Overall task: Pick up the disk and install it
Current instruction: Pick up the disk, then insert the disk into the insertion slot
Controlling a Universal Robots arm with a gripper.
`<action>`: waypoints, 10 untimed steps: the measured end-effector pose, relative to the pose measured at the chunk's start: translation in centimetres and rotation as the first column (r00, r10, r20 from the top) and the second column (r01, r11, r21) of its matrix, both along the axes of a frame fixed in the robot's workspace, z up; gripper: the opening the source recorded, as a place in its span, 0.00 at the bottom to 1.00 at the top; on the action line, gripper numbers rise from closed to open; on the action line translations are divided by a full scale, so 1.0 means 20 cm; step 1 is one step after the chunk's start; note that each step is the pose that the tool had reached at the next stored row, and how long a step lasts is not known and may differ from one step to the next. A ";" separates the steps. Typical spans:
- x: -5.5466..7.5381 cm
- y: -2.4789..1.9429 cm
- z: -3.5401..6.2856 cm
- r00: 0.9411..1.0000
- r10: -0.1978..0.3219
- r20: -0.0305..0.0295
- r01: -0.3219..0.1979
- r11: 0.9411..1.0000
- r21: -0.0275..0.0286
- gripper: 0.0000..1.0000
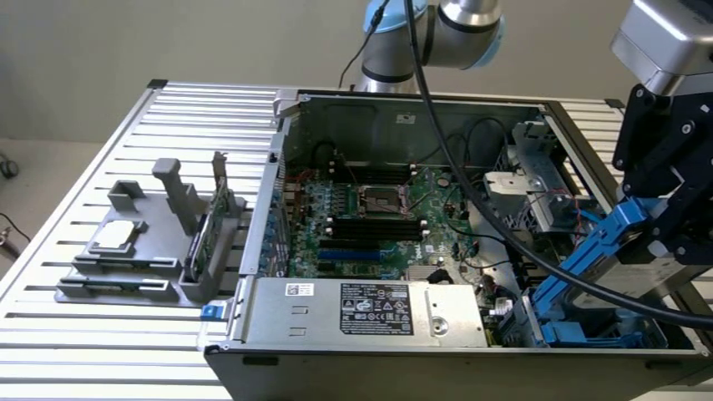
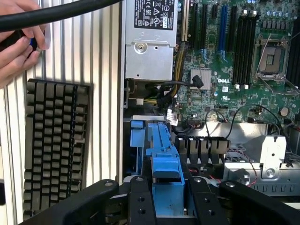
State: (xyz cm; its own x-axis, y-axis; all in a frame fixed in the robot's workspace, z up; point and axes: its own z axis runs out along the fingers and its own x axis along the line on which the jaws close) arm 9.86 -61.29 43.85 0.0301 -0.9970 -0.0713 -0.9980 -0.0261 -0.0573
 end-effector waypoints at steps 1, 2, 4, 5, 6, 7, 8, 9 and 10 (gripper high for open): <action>0.00 0.000 -0.003 1.000 0.000 0.000 0.000 1.000 0.000 0.33; 0.00 0.000 -0.007 1.000 0.000 0.000 0.000 1.000 0.000 0.33; 0.00 0.000 -0.013 1.000 -0.001 0.000 0.001 1.000 0.000 0.33; 0.00 0.000 -0.016 1.000 -0.001 0.000 0.001 1.000 0.000 0.33; 0.00 0.000 -0.019 1.000 -0.001 0.000 0.001 1.000 0.000 0.33; 0.00 0.000 -0.021 1.000 -0.001 0.000 0.001 1.000 0.000 0.33; 0.00 0.000 -0.024 1.000 -0.001 0.000 0.001 1.000 0.000 0.33; 0.00 0.000 -0.026 1.000 -0.001 0.000 0.001 1.000 0.000 0.33; 0.00 0.000 -0.029 1.000 -0.001 0.000 0.001 1.000 0.000 0.33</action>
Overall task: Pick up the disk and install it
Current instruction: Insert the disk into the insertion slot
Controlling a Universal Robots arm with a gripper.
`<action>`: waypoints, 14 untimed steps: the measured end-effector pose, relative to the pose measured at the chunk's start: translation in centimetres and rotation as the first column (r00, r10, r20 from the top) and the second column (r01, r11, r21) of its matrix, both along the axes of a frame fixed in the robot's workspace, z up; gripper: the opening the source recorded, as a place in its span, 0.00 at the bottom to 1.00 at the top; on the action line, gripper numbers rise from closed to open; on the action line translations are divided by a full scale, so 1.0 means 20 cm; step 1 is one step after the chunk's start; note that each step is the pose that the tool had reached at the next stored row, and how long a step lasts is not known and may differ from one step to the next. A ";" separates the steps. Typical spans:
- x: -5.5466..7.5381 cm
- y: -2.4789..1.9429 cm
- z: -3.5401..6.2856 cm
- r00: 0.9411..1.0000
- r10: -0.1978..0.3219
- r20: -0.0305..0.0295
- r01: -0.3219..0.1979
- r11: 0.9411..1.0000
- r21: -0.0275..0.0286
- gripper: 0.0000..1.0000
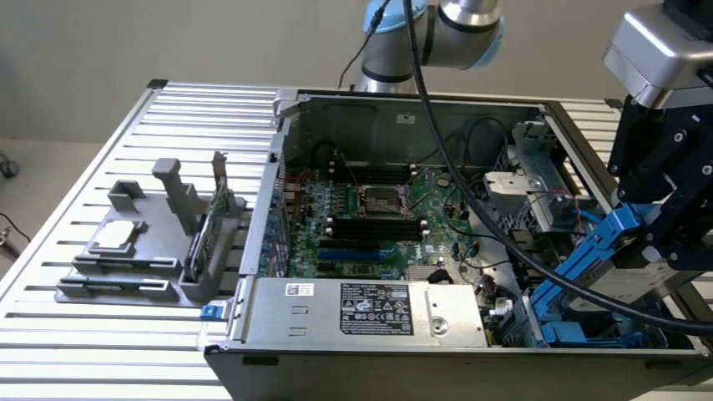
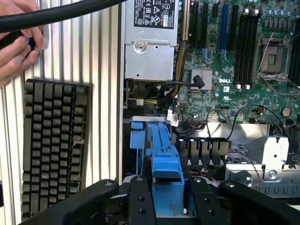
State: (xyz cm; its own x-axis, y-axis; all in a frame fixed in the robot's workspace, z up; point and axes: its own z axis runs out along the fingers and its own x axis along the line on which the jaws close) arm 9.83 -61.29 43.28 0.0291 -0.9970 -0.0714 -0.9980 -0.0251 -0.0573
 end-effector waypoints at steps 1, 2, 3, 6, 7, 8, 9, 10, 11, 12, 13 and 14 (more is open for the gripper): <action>0.00 0.000 -0.003 1.000 0.000 0.000 0.000 1.000 0.000 0.33; 0.00 0.000 -0.005 1.000 0.000 0.000 0.000 1.000 0.000 0.33; 0.00 0.000 -0.008 1.000 0.000 0.000 0.000 1.000 0.000 0.33; 0.00 0.000 -0.017 1.000 0.000 0.000 0.000 1.000 0.000 0.33; 0.00 0.000 -0.020 1.000 0.000 0.000 0.000 1.000 0.000 0.33; 0.00 0.000 -0.024 1.000 0.000 0.000 0.000 1.000 0.000 0.33; 0.00 0.000 -0.028 1.000 0.000 0.000 0.000 1.000 0.000 0.33; 0.00 0.000 -0.032 1.000 0.000 0.000 0.000 1.000 0.001 0.33; 0.00 0.000 -0.037 1.000 0.000 0.000 0.000 1.000 0.001 0.33; 0.00 0.000 -0.041 1.000 0.000 0.000 0.000 1.000 0.002 0.33; 0.00 0.000 -0.045 1.000 0.000 0.000 0.000 1.000 0.002 0.33; 0.00 0.000 -0.050 1.000 0.000 0.000 0.000 1.000 0.003 0.33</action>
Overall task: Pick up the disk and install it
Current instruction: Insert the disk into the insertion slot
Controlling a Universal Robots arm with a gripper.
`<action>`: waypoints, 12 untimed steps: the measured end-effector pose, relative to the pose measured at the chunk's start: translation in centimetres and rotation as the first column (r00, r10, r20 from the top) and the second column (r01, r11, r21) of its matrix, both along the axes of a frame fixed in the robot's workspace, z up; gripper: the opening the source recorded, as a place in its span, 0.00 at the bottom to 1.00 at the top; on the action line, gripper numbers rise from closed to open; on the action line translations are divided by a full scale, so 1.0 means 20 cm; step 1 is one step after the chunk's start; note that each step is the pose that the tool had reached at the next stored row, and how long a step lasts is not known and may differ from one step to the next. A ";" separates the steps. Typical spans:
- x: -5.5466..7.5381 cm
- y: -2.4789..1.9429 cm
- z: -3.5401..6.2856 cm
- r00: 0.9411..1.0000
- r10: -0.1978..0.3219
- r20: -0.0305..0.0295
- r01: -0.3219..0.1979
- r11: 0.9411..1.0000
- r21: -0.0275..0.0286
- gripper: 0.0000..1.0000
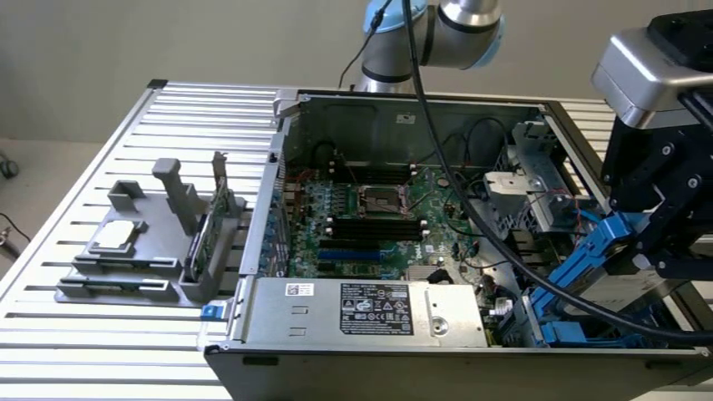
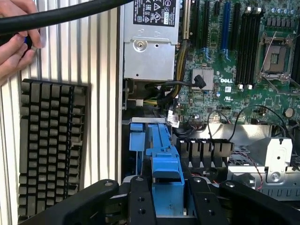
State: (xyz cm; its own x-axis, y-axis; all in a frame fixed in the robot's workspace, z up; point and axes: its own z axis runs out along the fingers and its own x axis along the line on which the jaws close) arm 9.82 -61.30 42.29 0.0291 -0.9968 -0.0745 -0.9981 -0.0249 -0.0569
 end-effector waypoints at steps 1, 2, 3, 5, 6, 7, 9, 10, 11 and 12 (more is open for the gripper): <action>0.00 0.000 -0.004 1.000 0.000 0.000 0.000 1.000 0.001 0.33; 0.00 0.000 -0.008 1.000 0.000 -0.001 0.000 1.000 0.002 0.33; 0.00 0.000 -0.012 1.000 0.000 -0.001 0.000 1.000 0.003 0.33; 0.00 -0.001 -0.022 1.000 0.001 -0.002 -0.001 1.000 0.004 0.33; 0.00 -0.001 -0.027 1.000 0.001 -0.003 -0.001 1.000 0.005 0.33; 0.00 -0.001 -0.032 1.000 0.001 -0.003 -0.001 1.000 0.005 0.33; 0.00 -0.002 -0.043 1.000 0.002 -0.004 -0.002 1.000 0.006 0.33; 0.00 -0.002 -0.048 1.000 0.003 -0.005 -0.003 1.000 0.006 0.33; 0.00 -0.003 -0.053 1.000 0.003 -0.006 -0.003 1.000 0.007 0.33; 0.00 -0.003 -0.057 1.000 0.004 -0.006 -0.004 1.000 0.007 0.33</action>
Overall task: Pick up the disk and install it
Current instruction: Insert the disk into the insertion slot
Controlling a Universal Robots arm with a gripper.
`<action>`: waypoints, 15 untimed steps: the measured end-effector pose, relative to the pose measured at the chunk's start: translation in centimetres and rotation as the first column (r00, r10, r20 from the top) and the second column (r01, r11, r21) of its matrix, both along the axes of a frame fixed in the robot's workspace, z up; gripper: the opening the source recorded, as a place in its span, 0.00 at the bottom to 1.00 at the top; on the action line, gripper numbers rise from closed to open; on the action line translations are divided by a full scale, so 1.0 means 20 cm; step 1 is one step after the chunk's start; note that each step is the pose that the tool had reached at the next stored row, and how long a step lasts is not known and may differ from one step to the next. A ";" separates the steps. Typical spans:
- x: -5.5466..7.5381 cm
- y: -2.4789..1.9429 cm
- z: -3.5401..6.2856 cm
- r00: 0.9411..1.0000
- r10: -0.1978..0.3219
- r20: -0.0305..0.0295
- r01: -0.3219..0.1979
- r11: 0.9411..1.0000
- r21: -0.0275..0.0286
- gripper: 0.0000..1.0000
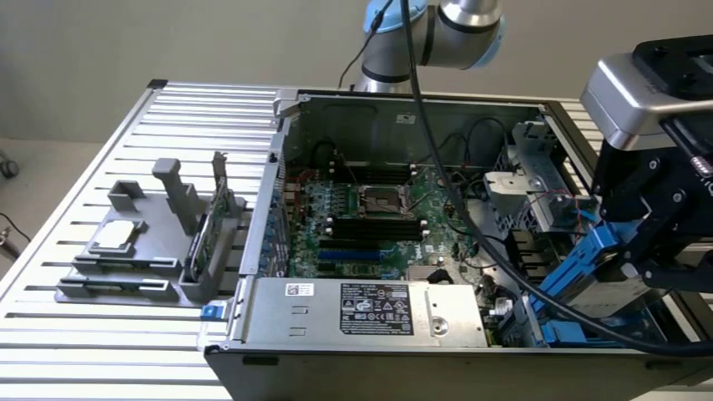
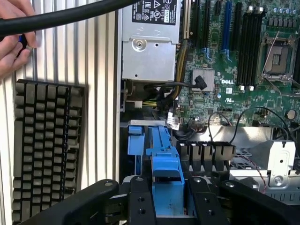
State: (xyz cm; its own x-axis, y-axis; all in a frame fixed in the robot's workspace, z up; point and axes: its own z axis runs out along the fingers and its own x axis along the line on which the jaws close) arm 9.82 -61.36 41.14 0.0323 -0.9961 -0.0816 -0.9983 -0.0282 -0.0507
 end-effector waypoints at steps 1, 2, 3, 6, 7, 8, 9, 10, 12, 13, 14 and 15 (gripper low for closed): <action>0.00 -0.001 -0.004 1.000 0.001 -0.001 -0.001 1.000 0.000 0.33; 0.00 -0.001 -0.009 1.000 0.001 -0.001 -0.001 1.000 0.001 0.33; 0.00 -0.002 -0.013 1.000 0.002 -0.002 -0.002 1.000 0.001 0.33; 0.00 -0.003 -0.021 1.000 0.003 -0.005 -0.003 1.000 0.001 0.33; 0.00 -0.003 -0.024 1.000 0.003 -0.005 -0.003 1.000 0.002 0.33; 0.00 -0.003 -0.027 1.000 0.003 -0.006 -0.003 1.000 0.002 0.34; 0.00 -0.003 -0.029 1.000 0.004 -0.006 -0.004 1.000 0.002 0.34; 0.00 -0.004 -0.030 1.000 0.004 -0.007 -0.004 1.000 0.002 0.34; 0.00 -0.004 -0.034 1.000 0.005 -0.008 -0.005 1.000 0.003 0.41; 0.00 -0.004 -0.036 1.000 0.005 -0.008 -0.005 1.000 0.003 0.41; 0.00 -0.004 -0.038 1.000 0.005 -0.008 -0.005 1.000 0.003 0.41; 0.00 -0.004 -0.040 1.000 0.005 -0.008 -0.005 1.000 0.003 0.41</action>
